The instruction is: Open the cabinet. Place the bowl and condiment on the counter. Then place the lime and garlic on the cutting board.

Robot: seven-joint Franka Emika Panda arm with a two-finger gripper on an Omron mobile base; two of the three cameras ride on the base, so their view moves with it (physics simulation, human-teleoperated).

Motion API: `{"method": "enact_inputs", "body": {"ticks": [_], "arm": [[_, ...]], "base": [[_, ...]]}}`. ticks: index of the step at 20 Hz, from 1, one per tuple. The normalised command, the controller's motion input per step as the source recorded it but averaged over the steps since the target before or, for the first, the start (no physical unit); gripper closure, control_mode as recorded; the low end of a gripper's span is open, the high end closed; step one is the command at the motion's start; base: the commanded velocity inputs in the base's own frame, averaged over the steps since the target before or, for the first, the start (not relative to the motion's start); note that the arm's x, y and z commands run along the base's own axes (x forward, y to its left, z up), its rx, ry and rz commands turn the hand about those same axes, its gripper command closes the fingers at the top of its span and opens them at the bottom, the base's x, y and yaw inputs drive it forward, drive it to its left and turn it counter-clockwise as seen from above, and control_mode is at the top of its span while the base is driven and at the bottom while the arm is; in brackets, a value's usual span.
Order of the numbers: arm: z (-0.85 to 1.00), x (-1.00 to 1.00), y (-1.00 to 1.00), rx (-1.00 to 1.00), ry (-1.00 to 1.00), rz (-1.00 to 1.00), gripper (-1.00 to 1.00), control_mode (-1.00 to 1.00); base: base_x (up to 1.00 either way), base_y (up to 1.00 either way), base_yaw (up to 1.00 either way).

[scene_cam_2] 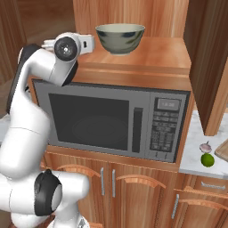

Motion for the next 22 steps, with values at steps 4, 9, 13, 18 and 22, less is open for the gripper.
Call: {"method": "enact_inputs", "body": {"ticks": [4,9,13,18,22], "arm": [[0.0,0.29,0.0,-0.01,0.0,0.0,-1.0,-1.0],[0.0,0.28,0.0,-0.01,0.0,0.0,-1.0,-1.0],[0.0,0.26,0.0,0.0,0.0,0.0,-1.0,-1.0],[0.0,0.25,0.0,0.0,0.0,0.0,-1.0,-1.0],[-0.04,0.25,0.05,0.0,0.0,0.0,-1.0,-1.0]], "base": [[0.0,0.0,0.0],[0.0,0.0,0.0],[0.0,0.0,0.0],[0.0,0.0,0.0],[0.0,0.0,0.0]]}}
